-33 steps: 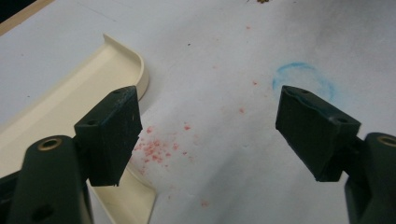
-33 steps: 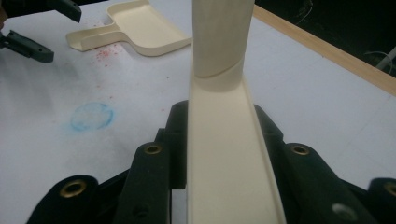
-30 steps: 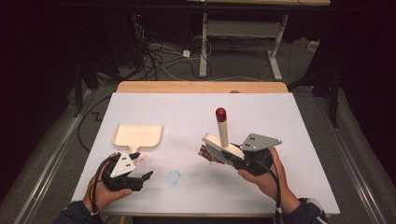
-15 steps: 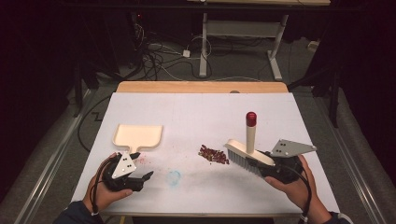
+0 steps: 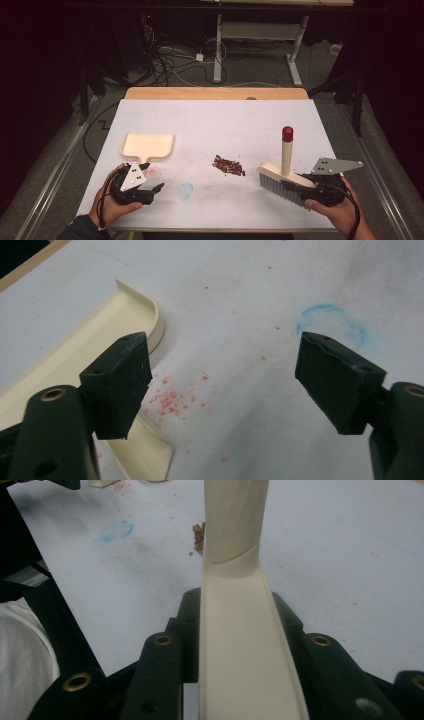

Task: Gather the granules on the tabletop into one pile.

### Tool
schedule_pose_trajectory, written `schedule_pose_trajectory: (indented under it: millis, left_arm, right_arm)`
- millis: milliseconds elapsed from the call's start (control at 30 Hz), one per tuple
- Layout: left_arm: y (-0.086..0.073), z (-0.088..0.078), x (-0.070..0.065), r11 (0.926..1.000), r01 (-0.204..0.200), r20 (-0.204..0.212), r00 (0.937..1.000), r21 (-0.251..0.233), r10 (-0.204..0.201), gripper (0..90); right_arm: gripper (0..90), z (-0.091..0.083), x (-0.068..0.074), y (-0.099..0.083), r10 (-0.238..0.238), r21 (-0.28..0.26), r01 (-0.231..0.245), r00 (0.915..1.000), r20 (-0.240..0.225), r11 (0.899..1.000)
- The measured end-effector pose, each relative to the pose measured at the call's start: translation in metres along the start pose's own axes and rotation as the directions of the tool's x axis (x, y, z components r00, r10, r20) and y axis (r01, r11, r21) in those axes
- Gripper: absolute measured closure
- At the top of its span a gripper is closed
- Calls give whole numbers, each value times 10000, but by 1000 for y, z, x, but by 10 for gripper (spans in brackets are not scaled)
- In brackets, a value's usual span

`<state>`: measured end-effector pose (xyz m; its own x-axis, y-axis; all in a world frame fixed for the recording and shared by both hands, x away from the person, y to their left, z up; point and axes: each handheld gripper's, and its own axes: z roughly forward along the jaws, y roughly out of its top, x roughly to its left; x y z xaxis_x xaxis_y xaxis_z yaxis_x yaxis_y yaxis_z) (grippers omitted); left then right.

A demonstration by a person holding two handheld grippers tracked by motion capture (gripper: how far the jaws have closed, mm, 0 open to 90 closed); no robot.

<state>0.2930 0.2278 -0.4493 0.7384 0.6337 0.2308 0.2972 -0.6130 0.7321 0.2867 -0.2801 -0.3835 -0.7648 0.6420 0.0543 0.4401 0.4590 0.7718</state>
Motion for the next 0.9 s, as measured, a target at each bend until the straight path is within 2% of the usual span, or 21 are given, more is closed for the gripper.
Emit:
schedule_pose_trajectory:
  millis: [167, 267, 367, 467, 533, 600, 633, 767, 800, 833, 900]
  left_arm:
    - [0, 2, -1, 10000, -47, 59, 10000, 26, 47, 216]
    - [1, 3, -2, 9999, -86, 108, 9999, 53, 85, 216]
    - [2, 5, -4, 9999, -138, 127, 9998, 103, 136, 216]
    - [3, 7, -5, 9998, -171, 204, 9997, 122, 168, 216]
    - [4, 8, -6, 9997, -213, 231, 9995, 155, 209, 216]
    - [5, 9, -7, 9995, -236, 285, 9993, 186, 231, 216]
    - [5, 10, -7, 9995, -248, 302, 9993, 217, 241, 216]
    - [5, 11, -8, 9992, -304, 311, 9991, 247, 296, 216]
    - [5, 11, -9, 9994, -239, 412, 9989, 245, 228, 218]
    - [6, 10, -10, 9993, -336, 376, 9988, 188, 328, 218]
    - [7, 11, -11, 9992, -353, 428, 9985, 193, 345, 218]
  right_arm:
    - [674, -2, -7, -2, 451, 439, -436, 9984, -333, 9981]
    - [674, 0, -18, -2, 835, 655, -805, 9955, -450, 9946]
    - [673, 11, -36, -3, 1009, 1197, -925, 9927, -656, 9885]
    - [670, 19, -57, -3, 1002, 1693, -906, 9938, -485, 9814]
    - [655, 24, -73, -2, 1118, 1811, -965, 9908, -760, 9787]
    - [626, 28, -83, 0, 946, 1961, -783, 9927, -754, 9775]
    - [600, 31, -90, 1, 1017, 2049, -849, 9922, -726, 9751]
    - [519, 44, -113, 3, 1108, 2591, -955, 9928, -448, 9611]
    - [523, 45, -120, 3, 1175, 2533, -963, 9906, -698, 9626]
    - [503, 47, -127, 2, 1355, 2531, -1091, 9868, -892, 9613]
    - [447, 50, -140, 2, 1412, 2811, -1132, 9866, -815, 9530]
